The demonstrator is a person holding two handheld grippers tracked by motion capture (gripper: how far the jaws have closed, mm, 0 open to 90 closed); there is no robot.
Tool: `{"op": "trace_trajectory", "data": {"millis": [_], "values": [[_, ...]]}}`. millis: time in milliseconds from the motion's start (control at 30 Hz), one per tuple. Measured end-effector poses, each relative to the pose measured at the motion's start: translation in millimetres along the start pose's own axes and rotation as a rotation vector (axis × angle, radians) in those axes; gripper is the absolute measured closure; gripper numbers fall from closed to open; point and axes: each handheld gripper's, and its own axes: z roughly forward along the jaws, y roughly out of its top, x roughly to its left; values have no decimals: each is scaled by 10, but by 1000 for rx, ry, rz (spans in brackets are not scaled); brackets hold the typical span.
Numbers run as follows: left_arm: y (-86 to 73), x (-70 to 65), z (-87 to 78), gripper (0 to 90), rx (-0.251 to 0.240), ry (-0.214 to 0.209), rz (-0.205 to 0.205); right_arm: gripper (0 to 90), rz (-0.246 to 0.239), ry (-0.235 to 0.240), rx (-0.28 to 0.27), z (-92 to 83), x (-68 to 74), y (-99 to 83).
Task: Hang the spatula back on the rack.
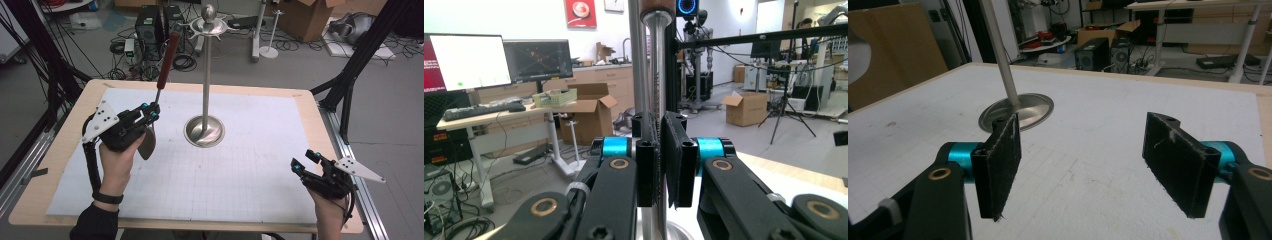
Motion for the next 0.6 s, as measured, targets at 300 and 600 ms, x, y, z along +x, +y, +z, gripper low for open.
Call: {"op": "trace_trajectory", "data": {"millis": [300,600], "values": [[-30,-33,140,841,12,3,8,309,3,0,-4,-17,-4,-3],[-76,-12,240,841,20,9,3,310,5,1,-1,-19,-8,-4]]}}
